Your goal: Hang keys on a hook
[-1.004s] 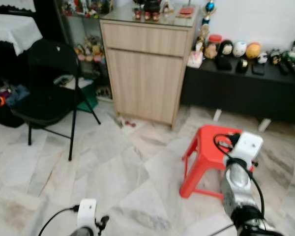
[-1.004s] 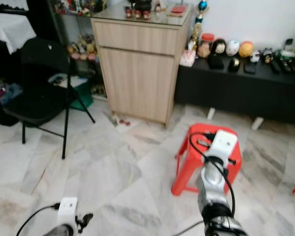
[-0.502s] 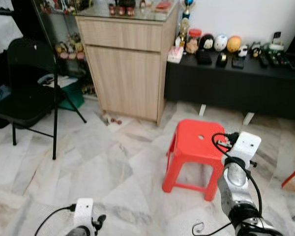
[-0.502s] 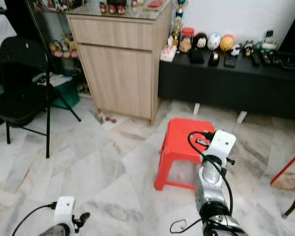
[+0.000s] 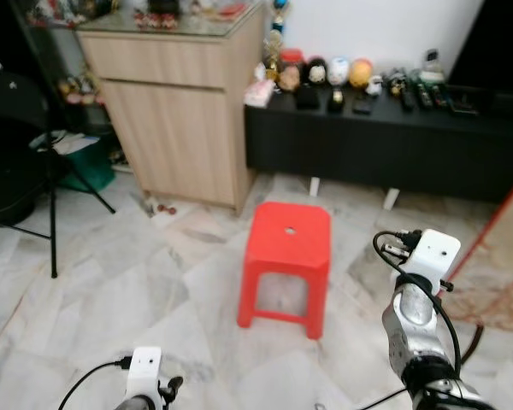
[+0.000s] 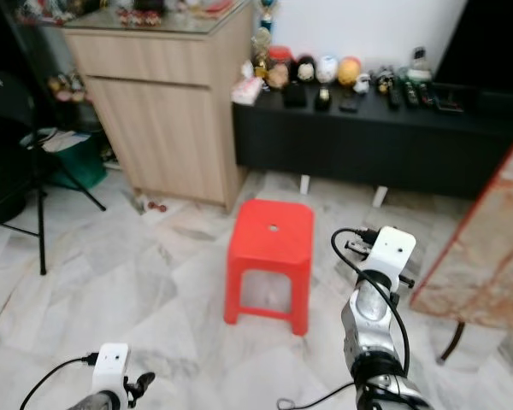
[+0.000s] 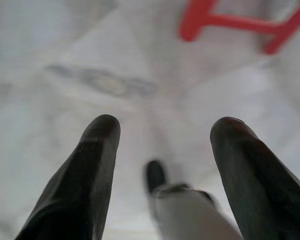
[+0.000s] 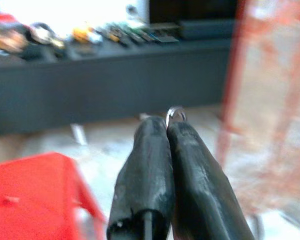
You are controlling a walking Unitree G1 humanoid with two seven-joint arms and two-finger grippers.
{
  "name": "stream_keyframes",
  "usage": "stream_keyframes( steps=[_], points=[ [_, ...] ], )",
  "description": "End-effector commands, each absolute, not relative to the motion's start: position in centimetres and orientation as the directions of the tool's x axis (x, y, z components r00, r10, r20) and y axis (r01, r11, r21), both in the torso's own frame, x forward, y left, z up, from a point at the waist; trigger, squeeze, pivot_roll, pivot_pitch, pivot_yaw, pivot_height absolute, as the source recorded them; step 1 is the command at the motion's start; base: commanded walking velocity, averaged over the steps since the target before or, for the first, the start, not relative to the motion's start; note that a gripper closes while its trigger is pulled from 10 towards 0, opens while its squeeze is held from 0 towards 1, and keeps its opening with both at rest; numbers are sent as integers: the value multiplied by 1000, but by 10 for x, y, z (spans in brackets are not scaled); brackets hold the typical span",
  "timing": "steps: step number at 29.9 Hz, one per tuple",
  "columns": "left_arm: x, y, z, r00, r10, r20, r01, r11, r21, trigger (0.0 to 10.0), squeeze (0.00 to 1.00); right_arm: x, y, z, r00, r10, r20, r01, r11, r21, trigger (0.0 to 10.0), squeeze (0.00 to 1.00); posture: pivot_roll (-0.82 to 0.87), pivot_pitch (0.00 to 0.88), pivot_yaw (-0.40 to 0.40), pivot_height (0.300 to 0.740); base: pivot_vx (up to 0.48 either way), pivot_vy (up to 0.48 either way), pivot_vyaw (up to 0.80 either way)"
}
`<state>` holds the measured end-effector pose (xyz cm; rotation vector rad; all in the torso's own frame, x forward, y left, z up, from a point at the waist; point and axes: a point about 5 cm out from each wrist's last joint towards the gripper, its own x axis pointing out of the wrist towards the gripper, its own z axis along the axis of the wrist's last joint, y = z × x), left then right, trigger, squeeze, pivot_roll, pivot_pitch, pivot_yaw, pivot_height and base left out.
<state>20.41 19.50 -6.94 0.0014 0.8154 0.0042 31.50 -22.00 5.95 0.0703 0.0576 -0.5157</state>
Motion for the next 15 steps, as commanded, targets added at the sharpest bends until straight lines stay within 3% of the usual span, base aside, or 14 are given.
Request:
stream_keyframes(
  steps=[1, 7, 12, 15],
  points=[
    [200, 203, -70, 674, 22, -738, -10, 1000, 21, 10000, 0, 324, -210, 69, 881, -469, -52, 472, 878, 77, 10000, 0, 26, 0, -9, 740, 0, -405, 0],
    [199, 207, -71, 671, 32, -741, -19, 999, 25, 10000, 0, 324, -211, 68, 875, -480, -64, 483, 873, 71, 10000, 0, 21, 0, -8, 740, 0, -404, 0],
    [197, 208, -71, 665, 33, -746, -17, 999, 29, 10000, 0, 321, -211, 66, 871, -487, -65, 491, 868, 77, 10000, 0, 15, 0, 2, 740, 0, -397, -765],
    [197, 208, -72, 664, 31, -748, -13, 999, 29, 10000, 0, 320, -211, 65, 868, -492, -61, 496, 865, 76, 10000, 0, 9, 0, 4, 740, 0, -394, 0]
  ],
)
